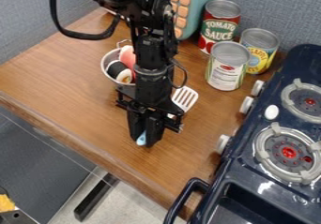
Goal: Move the spatula to the center
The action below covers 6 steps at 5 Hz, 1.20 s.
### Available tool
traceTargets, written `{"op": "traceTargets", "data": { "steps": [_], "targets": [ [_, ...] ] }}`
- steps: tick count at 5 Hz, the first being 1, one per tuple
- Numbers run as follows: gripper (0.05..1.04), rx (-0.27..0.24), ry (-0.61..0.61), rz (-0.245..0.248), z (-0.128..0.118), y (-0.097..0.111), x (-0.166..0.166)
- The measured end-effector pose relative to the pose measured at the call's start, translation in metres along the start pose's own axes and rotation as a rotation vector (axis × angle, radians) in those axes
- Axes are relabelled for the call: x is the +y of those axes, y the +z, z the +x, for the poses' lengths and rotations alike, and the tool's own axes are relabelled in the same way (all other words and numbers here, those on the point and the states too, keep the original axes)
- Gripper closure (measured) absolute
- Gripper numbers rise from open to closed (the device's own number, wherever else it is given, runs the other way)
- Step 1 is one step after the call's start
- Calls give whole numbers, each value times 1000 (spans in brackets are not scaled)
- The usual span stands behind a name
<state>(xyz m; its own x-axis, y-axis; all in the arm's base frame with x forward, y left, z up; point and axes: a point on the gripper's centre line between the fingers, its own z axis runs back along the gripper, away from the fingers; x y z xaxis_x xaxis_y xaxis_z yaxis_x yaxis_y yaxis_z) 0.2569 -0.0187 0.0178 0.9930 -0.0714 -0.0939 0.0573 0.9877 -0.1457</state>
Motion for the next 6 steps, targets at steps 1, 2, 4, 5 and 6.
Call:
{"op": "traceTargets", "data": {
  "steps": [1, 2, 4, 5, 6],
  "targets": [
    [782, 5, -69, -90, -2, 7, 5],
    [782, -11, -72, -146, 1, 14, 11],
    [782, 171, 295, -260, 4, 9, 33],
    [782, 203, 543, -115, -2, 15, 43],
    [782, 175, 632, 27, -8, 26, 48]
  ]
}}
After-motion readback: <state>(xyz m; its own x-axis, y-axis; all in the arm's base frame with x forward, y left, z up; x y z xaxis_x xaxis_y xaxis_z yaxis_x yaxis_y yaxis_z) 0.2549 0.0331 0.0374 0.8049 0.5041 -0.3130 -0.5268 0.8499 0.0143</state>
